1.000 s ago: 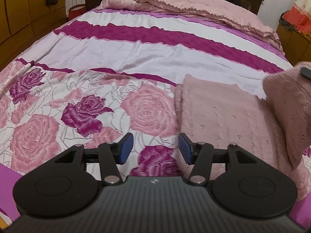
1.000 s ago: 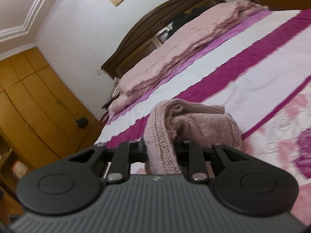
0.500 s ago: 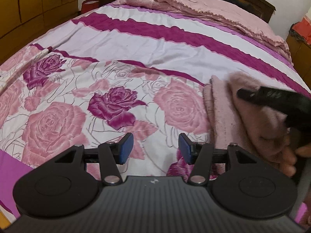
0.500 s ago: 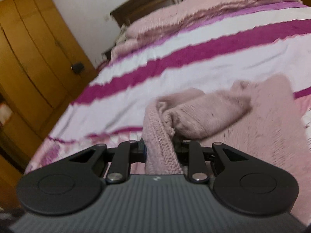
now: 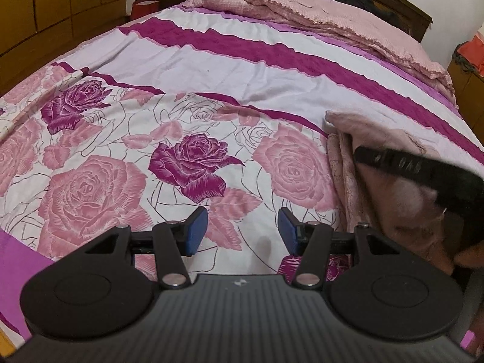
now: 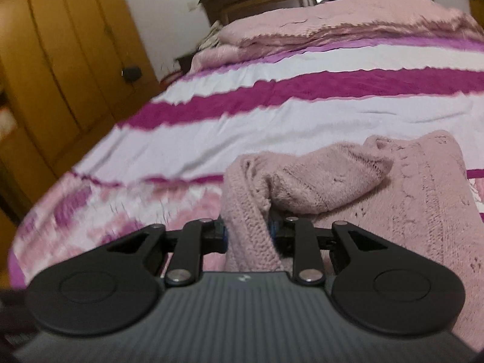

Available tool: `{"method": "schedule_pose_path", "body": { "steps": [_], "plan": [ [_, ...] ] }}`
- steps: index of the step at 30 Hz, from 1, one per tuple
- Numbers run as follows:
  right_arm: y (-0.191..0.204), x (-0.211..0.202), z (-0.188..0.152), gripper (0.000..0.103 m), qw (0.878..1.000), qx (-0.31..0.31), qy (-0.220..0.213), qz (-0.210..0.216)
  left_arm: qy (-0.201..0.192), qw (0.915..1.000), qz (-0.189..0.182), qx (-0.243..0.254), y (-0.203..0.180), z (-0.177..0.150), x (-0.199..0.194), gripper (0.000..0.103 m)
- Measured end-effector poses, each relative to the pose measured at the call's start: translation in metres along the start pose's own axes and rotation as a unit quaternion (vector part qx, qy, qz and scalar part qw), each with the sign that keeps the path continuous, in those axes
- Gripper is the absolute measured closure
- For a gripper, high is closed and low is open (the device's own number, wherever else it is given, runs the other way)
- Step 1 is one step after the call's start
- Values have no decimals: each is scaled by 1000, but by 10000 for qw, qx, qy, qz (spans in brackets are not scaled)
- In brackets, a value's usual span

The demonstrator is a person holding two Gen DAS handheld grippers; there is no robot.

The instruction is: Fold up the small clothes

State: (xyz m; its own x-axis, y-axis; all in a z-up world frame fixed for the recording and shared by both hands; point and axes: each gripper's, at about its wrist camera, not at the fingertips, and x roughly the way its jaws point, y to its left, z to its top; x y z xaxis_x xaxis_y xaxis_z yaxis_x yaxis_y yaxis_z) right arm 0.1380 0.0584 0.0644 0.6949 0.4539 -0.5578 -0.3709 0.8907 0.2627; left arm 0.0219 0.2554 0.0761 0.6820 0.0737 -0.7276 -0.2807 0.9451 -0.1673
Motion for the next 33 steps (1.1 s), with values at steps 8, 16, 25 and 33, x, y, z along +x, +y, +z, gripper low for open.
{"method": "schedule_pose_path", "body": {
  "steps": [8, 16, 25, 33],
  "plan": [
    [-1, -62, -2, 55, 9971, -386, -373, 533, -167, 9997, -139, 120, -19, 7, -14, 44],
    [-55, -96, -16, 54, 9983, -276, -460, -210, -389, 9958, -674, 485, -66, 17, -22, 44],
    [-90, -115, -51, 44, 9966, -451, -280, -625, -195, 9898, -1020, 977, -105, 12, 15, 44],
    [-78, -110, -71, 39, 9875, -1422, -195, -655, 203, 9913, -1077, 722, -101, 3, 43, 62]
  ]
}}
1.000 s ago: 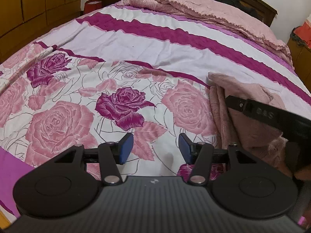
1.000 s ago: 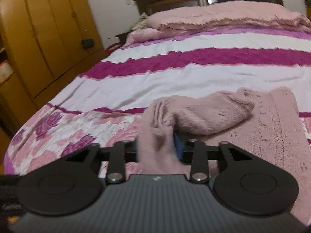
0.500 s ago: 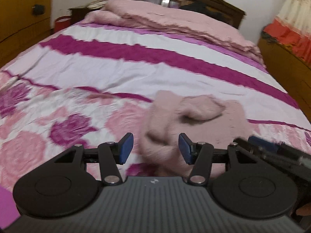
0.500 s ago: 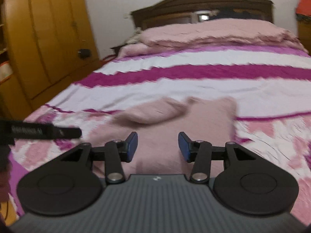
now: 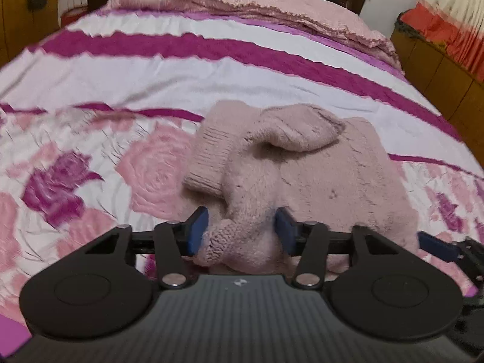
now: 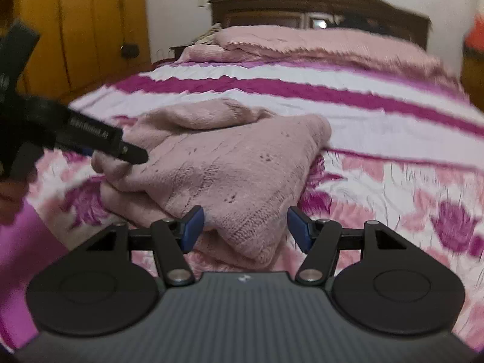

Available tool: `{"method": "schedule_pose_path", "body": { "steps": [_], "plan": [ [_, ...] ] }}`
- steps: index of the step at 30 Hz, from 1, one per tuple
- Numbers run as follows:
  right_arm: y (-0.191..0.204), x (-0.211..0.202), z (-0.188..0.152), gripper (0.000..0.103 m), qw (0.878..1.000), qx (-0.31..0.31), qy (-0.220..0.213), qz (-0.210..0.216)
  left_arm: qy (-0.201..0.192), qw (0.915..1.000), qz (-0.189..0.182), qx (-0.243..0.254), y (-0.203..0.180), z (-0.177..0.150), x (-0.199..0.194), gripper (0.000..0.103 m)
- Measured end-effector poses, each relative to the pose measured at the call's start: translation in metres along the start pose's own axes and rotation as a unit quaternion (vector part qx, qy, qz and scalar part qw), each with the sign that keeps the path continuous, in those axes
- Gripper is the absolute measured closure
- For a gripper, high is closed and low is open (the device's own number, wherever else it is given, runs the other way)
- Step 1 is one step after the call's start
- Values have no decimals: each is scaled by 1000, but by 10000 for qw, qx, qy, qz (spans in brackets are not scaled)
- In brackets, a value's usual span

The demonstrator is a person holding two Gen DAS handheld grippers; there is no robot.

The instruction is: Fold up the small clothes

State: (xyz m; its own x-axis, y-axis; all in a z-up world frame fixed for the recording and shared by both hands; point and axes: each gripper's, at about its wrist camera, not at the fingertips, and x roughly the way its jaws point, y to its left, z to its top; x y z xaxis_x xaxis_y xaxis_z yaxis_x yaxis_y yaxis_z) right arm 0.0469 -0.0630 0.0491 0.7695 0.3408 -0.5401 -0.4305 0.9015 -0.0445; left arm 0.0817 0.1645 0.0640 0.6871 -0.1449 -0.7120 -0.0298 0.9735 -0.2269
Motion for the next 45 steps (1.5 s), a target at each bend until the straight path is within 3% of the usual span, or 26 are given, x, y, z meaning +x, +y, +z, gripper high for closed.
{"method": "schedule_pose_path", "body": {
  "steps": [1, 2, 5, 6, 8, 11, 13, 18, 22, 25, 28, 30, 31, 33, 39, 42, 45],
  "plan": [
    [4, 4, 0, 38, 9998, -178, 18, -47, 24, 10000, -77, -51, 0, 0, 0, 73],
    [8, 7, -1, 35, 9994, -321, 36, -91, 52, 9999, -127, -79, -1, 1, 0, 75],
    [11, 15, -2, 37, 9986, -459, -64, -245, 73, 9999, -87, 13, -7, 3, -4, 80],
    [9, 14, -2, 53, 9987, -412, -129, -251, 67, 9999, -106, 12, -8, 3, -6, 81],
    [2, 9, 3, 67, 9994, -171, -207, -229, 53, 9998, -194, -71, -8, 5, -15, 82],
    [-13, -12, 8, 76, 9985, 218, -443, -236, -38, 9985, -448, -308, -8, 5, -35, 82],
    [-21, -24, 7, 90, 9981, 187, -529, -258, -22, 9984, -446, -337, -9, 0, -42, 82],
    [-26, -16, -11, 90, 9999, -10, -113, -85, 437, 9988, -69, -190, -12, -23, -15, 80],
    [-23, -20, -7, 87, 9999, -107, -79, -44, 217, 9995, 202, 89, -26, -19, -26, 68],
    [-30, -31, 2, 87, 9994, 281, -95, 166, -39, 9976, 437, 543, -40, -10, -40, 55],
    [-37, -40, 10, 87, 9971, 623, -224, 383, -388, 9945, 447, 864, -52, 0, -49, 42],
    [-42, -42, 17, 85, 9956, 768, -298, 445, -451, 9928, 376, 1042, -60, 9, -43, 39],
    [-45, -40, 20, 79, 9951, 809, -332, 468, -437, 9920, 353, 1130, -65, 13, -36, 38],
    [-48, -33, 25, 45, 9944, 892, -440, 363, -435, 9896, 357, 1325, -71, 17, -20, 36],
    [-60, 3, 29, 44, 9905, 1278, -313, 402, -607, 9715, 829, 2138, -90, 16, 32, 36],
    [-60, 17, 25, 44, 9890, 1388, -186, 480, -773, 9701, 846, 2141, -89, 22, 46, 39],
    [-54, 25, 20, 44, 9900, 1321, -119, 477, -906, 9729, 1076, 1833, -81, 36, 56, 47]
  ]
}}
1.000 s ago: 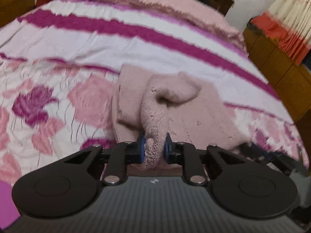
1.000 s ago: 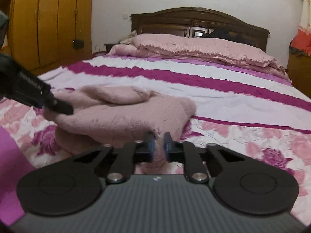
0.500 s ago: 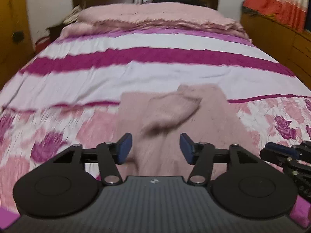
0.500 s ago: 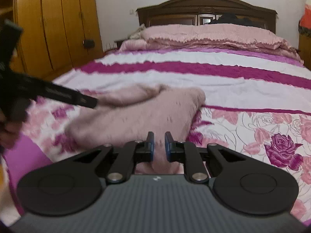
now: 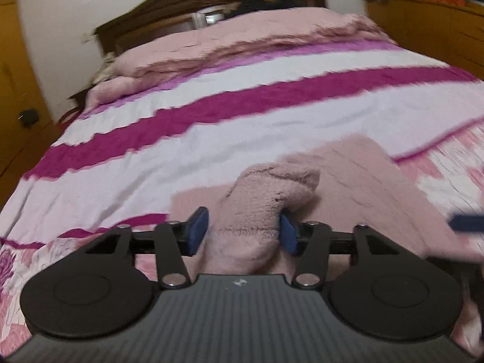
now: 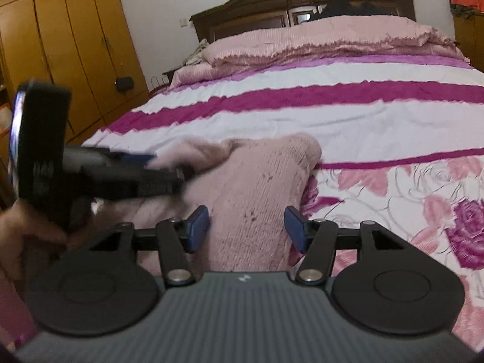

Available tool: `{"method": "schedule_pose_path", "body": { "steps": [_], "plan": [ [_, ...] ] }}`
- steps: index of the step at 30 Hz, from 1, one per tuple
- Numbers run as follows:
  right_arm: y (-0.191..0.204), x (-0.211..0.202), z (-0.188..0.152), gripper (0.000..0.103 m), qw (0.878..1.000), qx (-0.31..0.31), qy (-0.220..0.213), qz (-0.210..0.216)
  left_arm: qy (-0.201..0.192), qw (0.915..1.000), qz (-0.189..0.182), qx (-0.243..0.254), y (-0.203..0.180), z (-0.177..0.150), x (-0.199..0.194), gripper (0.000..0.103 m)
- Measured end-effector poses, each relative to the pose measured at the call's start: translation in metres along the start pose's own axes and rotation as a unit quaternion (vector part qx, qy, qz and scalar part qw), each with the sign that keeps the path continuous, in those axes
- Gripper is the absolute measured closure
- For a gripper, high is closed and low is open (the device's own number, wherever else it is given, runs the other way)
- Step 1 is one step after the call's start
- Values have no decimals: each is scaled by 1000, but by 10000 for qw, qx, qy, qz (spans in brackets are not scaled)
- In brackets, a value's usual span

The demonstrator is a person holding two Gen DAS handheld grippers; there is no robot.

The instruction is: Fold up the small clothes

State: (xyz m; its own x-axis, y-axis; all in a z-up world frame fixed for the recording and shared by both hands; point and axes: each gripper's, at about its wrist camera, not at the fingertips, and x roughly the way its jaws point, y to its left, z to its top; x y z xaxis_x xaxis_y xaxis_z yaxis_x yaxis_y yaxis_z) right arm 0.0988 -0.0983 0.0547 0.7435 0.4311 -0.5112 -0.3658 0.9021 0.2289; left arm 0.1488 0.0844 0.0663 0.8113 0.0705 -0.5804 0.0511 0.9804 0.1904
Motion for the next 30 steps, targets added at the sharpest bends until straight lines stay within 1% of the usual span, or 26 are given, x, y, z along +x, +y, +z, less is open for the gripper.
{"method": "schedule_pose_path", "body": {
  "steps": [2, 4, 6, 8, 12, 14, 15, 16, 19, 20, 21, 24, 26, 27, 29, 30],
  "plan": [
    [1, 2, -3, 44, 10000, -63, 1, -18, 6, 9992, 210, -353, 15, 3, 10, 47],
    [1, 3, -5, 44, 10000, -92, -4, -4, 111, 9968, 419, -669, 34, 3, 23, 47],
    [0, 4, -6, 44, 9999, -101, 5, 8, 226, 9945, 482, -897, 51, 0, 32, 46],
    [-1, 6, -8, 42, 10000, -83, 13, 13, 270, 9930, 318, -1103, 64, -5, 34, 46],
    [-4, 5, -5, 41, 10000, 35, 32, 42, 338, 9914, 86, -1259, 77, -6, 26, 45],
    [-9, 3, -2, 40, 9997, 207, 18, 110, 402, 9888, -136, -1427, 83, -6, 18, 44],
    [-12, 2, 0, 38, 9994, 322, -7, 147, 460, 9864, -271, -1554, 86, -7, 14, 41],
    [-15, 1, 2, 38, 9990, 425, -26, 169, 519, 9835, -423, -1678, 90, -9, 9, 35],
    [-28, 2, 6, 35, 9962, 833, 10, 236, 638, 9757, -764, -1954, 92, -22, -9, 27],
    [-34, 4, 7, 30, 9946, 1004, 51, 272, 676, 9731, -865, -2027, 93, -27, -13, 25],
    [-39, 6, 6, 23, 9925, 1177, 104, 315, 744, 9705, -946, -2090, 94, -32, -16, 22],
    [-48, 13, 4, 21, 9881, 1437, 304, 460, 942, 9664, -957, -2190, 93, -47, -17, 20],
    [-49, 20, 2, 21, 9859, 1496, 469, 591, 994, 9645, -963, -2249, 93, -56, -15, 17],
    [-49, 24, 0, 21, 9845, 1517, 562, 685, 1001, 9622, -1011, -2320, 94, -61, -13, 16],
    [-49, 33, -2, 21, 9813, 1556, 719, 878, 1058, 9551, -1170, -2508, 94, -65, -7, 15],
    [-48, 38, -4, 21, 9798, 1579, 765, 956, 1101, 9492, -1317, -2638, 95, -67, -3, 15]
  ]
}}
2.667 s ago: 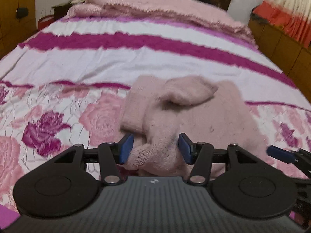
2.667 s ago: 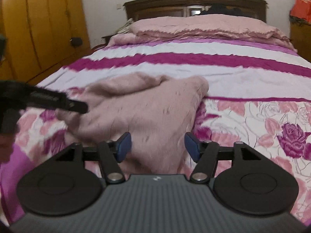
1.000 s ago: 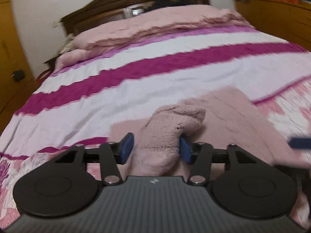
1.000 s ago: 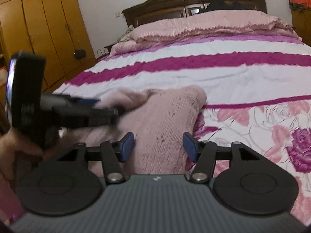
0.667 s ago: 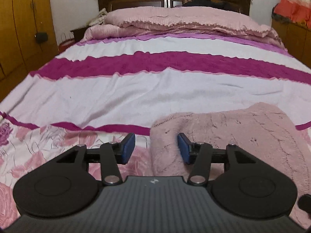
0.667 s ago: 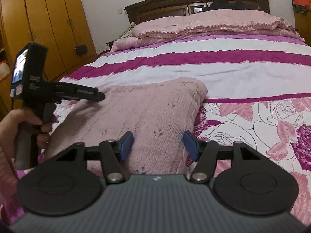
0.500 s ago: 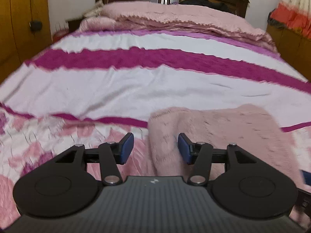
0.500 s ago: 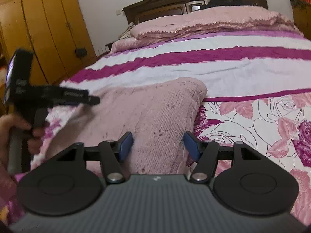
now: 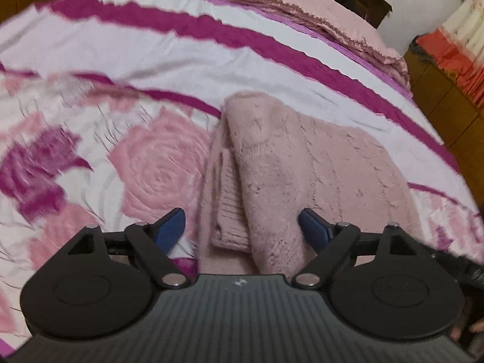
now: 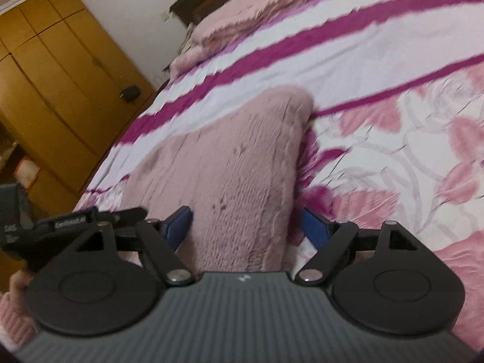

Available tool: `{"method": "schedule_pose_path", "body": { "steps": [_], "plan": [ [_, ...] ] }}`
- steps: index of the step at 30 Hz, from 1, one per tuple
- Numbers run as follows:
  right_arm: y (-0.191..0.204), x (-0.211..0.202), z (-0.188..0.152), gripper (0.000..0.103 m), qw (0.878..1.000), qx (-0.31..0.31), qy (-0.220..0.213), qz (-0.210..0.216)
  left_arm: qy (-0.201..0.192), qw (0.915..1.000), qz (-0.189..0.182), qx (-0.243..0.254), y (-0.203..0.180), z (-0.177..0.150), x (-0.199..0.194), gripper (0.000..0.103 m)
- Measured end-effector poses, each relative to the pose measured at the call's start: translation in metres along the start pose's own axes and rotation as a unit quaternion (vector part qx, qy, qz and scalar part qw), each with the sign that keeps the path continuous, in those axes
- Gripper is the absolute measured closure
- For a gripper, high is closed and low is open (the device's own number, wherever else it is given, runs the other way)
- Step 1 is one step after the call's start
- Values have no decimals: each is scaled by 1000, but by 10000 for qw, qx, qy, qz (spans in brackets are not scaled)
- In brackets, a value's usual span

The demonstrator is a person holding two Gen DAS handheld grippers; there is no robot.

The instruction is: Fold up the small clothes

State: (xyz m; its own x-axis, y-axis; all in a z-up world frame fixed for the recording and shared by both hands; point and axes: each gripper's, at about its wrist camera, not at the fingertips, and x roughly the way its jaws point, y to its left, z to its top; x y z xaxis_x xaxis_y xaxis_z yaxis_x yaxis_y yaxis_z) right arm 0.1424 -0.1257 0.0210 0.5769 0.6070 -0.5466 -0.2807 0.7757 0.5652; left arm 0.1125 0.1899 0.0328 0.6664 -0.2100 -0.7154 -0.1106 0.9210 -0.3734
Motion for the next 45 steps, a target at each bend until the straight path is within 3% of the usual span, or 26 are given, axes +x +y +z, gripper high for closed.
{"method": "schedule_pose_path", "body": {
  "steps": [5, 7, 9, 10, 12, 20, 28, 30, 32, 33, 34, 37, 45],
  "plan": [
    [0, 22, 2, 22, 9994, 105, 95, 332, 213, 9959, -780, -411, 6, -6, 16, 18],
    [0, 26, 6, 31, 9989, 167, 113, 413, 253, 9931, -1045, -464, 4, -10, 19, 32],
    [0, 26, 11, 46, 9985, 270, 141, 465, 224, 9927, -1081, -492, 1, -11, 19, 42],
    [1, 24, 15, 48, 9983, 284, 156, 480, 203, 9923, -1104, -517, 1, -10, 16, 51],
    [7, 15, 23, 53, 9981, 269, 153, 535, 192, 9909, -1194, -588, 1, -8, 10, 56],
    [29, -49, 43, 55, 9983, 198, 222, 499, 354, 9838, -1615, -699, -32, -17, -29, 59],
    [6, -128, 8, 55, 9983, 385, 447, -20, 844, 9728, -2051, -669, -78, -80, -56, 58],
    [-5, -130, -8, 52, 9970, 493, 528, -288, 956, 9766, -1864, -482, -89, -98, -54, 57],
    [-17, -128, -26, 49, 9943, 581, 659, -611, 1032, 9846, -1395, -227, -99, -112, -51, 56],
    [-24, -125, -34, 46, 9929, 580, 689, -780, 1075, 9877, -1126, -128, -103, -118, -50, 49],
    [-29, -126, -43, 45, 9932, 579, 628, -794, 1076, 9894, -964, -111, -105, -122, -51, 42],
    [-33, -143, -58, 44, 9950, 658, 366, -655, 990, 9921, -763, -61, -107, -126, -66, 39],
    [-11, -175, -79, 44, 9949, -122, -31, -1002, 410, 9971, -51, 640, -112, -141, -105, 35]
  ]
}}
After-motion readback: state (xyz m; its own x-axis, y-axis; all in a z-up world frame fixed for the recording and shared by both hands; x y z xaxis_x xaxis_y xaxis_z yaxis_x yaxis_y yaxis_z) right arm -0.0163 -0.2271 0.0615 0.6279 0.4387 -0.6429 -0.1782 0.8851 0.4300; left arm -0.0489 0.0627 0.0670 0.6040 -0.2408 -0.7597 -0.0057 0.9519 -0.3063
